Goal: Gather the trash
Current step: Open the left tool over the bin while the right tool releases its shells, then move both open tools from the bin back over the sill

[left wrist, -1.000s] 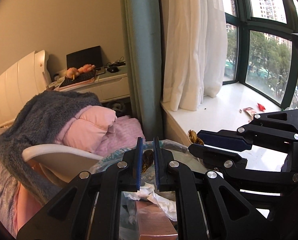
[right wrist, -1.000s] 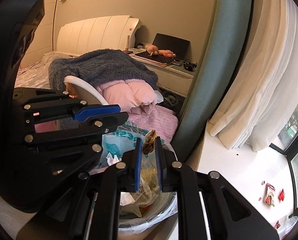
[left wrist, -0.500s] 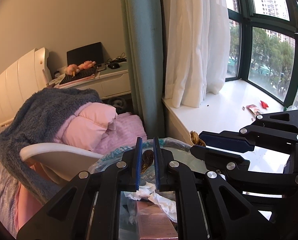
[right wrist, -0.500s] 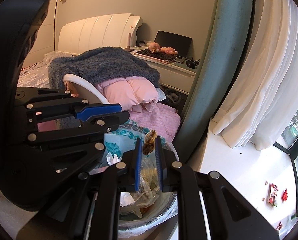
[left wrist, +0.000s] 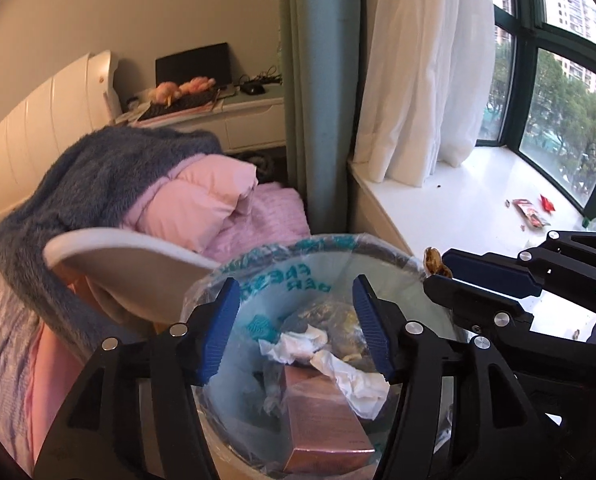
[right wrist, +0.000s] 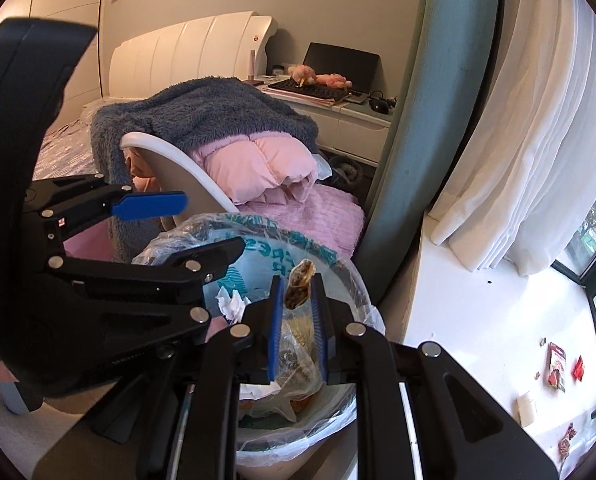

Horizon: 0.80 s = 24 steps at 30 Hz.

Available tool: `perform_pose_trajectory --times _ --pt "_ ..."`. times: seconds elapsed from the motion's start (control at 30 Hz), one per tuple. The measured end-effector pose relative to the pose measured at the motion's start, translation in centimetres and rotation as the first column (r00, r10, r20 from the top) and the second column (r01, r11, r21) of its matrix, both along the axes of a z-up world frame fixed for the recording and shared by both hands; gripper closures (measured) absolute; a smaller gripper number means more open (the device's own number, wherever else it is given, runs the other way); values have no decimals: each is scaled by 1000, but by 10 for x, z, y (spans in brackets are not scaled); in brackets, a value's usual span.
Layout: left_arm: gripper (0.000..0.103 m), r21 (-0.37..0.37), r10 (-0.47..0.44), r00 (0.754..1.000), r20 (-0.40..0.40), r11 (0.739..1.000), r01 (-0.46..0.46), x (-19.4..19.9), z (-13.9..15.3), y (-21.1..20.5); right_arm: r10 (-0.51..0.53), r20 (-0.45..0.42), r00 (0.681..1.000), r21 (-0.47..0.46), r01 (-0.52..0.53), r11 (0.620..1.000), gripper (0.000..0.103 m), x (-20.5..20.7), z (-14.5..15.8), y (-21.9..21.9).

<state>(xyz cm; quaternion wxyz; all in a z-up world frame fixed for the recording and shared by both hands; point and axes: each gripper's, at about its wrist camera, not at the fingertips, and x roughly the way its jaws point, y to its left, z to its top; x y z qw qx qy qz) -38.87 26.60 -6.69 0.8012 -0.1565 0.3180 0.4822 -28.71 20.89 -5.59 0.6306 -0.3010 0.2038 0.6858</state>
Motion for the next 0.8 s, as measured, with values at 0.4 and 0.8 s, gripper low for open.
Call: perform_pose_trajectory --times 0.4,0.8 --pt "37 -32 62 998 18 998 -61 -14 -7 6 -74 -38 997 4 74 997 42 13 1 0" --pt "37 -25 39 999 20 999 -39 -5 -6 7 -104 -21 994 8 104 995 42 21 2 -4"
